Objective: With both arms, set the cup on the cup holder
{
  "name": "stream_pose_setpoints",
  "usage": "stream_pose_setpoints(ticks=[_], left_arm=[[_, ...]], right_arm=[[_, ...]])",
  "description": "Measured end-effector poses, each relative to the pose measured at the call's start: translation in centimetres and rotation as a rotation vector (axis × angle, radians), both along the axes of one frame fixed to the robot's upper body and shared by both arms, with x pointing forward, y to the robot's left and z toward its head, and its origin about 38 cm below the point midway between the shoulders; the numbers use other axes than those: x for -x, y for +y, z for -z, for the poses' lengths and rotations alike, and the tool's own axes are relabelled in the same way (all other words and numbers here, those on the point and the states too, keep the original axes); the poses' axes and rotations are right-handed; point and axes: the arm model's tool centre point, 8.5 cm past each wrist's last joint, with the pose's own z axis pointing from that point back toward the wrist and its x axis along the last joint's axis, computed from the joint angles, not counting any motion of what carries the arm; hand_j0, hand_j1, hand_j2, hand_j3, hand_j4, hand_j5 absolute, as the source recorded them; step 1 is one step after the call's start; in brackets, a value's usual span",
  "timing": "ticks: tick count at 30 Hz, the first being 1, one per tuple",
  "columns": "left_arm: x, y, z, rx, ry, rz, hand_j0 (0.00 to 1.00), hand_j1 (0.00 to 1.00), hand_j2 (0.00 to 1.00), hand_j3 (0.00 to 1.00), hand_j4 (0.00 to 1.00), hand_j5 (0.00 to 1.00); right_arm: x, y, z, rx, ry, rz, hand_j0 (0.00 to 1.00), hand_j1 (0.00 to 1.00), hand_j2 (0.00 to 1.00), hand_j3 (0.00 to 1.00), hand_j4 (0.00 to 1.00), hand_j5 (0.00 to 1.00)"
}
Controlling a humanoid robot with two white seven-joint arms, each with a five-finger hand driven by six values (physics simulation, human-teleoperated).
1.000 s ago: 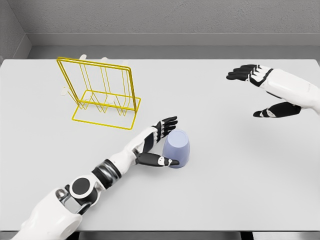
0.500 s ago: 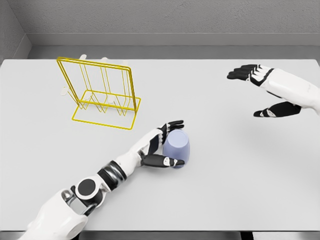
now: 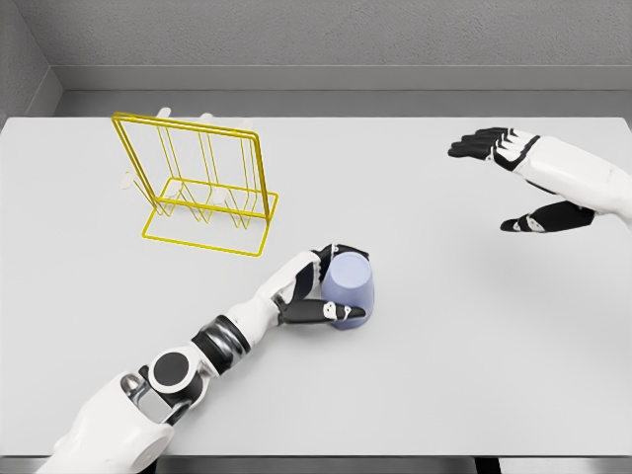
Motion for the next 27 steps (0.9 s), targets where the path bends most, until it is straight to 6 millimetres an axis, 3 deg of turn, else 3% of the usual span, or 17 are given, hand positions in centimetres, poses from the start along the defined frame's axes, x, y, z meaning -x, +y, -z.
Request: stream_pose_setpoints(ticks=[15,27], left_arm=[[1.6,-0.7,-2.6,0.081,-0.037,0.024,0.61,0.61,0.61,0.61,0.61,0.61],[0.3,1.1,-4.6,0.091,-0.101,0.021,0.63,0.63,0.63,0.63,0.63,0.63]], right_arm=[[0.0,0.0,0.0,0.000,0.001,0.001,1.00,1.00,1.00,1.00,1.00,1.00],[0.0,0.0,0.0,0.000,0.000,0.001,1.00,1.00,1.00,1.00,1.00,1.00]])
